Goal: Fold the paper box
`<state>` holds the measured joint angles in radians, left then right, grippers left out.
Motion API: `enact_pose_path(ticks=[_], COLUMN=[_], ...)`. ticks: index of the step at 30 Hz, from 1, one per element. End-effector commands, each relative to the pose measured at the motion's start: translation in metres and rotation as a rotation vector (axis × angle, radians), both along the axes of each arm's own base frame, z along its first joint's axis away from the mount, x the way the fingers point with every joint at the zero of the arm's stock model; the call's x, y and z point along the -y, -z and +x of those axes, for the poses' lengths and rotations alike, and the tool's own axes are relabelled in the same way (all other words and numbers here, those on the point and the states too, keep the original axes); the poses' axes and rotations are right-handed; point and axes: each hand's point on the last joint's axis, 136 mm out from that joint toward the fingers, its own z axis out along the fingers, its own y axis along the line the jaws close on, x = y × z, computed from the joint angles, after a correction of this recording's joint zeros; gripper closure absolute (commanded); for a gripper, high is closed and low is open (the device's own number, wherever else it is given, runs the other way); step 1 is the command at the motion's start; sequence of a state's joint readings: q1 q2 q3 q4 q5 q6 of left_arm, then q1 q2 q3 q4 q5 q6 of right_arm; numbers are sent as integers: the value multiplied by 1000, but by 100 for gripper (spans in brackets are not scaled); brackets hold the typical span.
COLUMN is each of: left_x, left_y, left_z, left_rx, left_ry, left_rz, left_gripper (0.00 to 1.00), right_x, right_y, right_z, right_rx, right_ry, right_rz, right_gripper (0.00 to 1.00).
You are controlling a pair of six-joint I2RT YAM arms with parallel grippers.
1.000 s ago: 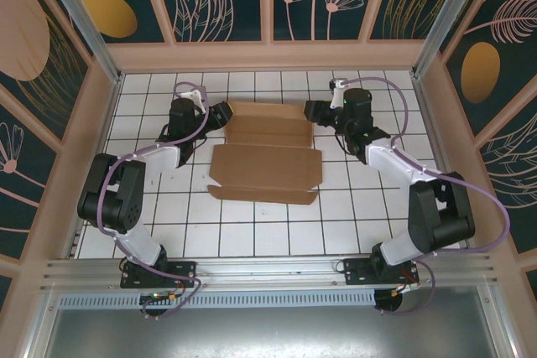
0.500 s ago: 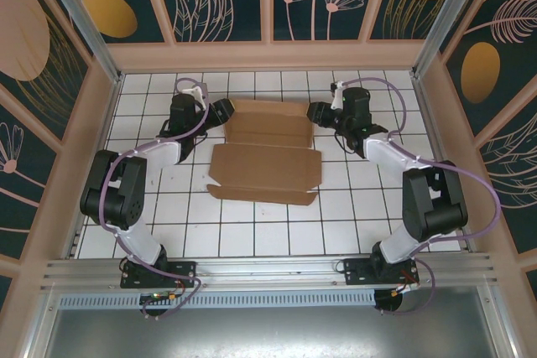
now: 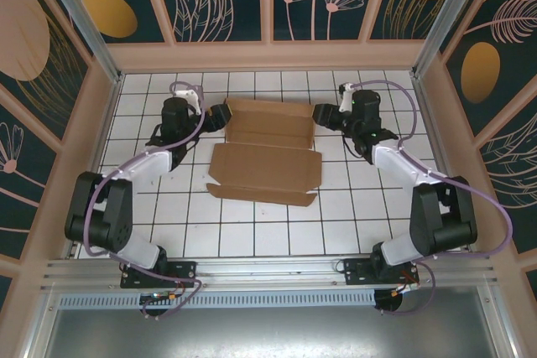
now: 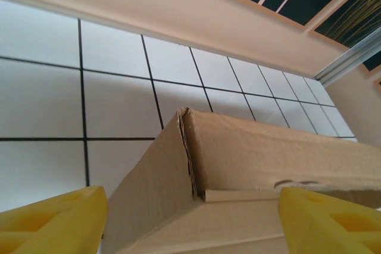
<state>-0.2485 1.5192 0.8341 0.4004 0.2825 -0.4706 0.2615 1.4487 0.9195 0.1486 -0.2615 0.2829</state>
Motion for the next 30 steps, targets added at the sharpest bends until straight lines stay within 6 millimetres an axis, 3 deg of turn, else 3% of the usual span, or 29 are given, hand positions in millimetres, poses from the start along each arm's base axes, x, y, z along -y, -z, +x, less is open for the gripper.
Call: enact_pose_path(ticks=[1, 6, 14, 18, 19, 24, 25, 30], left_x=[-12, -24, 5, -3, -4, -2, 0, -3], left_y=[5, 32, 61, 60, 72, 83, 74, 78], left_z=[-9, -2, 16, 27, 30, 34, 42, 44], left_rx=[88, 48, 15, 14, -11, -31, -11, -14], left_ry=[-1, -40, -33, -99, -107, -104, -112, -120], left_rz=[132, 272, 453, 479, 495, 518, 513, 541], left_gripper=[25, 31, 34, 39, 41, 49, 49, 54], right_x=[4, 7, 6, 3, 1, -9, -13, -25], right_y=[-8, -8, 4, 3, 3, -3, -5, 4], right_z=[-8, -14, -15, -11, -10, 2, 5, 19], right_rx=[33, 44, 17, 0, -7, -32, -40, -97], right_ry=[15, 42, 37, 40, 35, 39, 30, 24], right_rz=[-15, -37, -67, -62, -60, -27, -15, -41], right_gripper=[41, 41, 41, 41, 41, 40, 40, 40])
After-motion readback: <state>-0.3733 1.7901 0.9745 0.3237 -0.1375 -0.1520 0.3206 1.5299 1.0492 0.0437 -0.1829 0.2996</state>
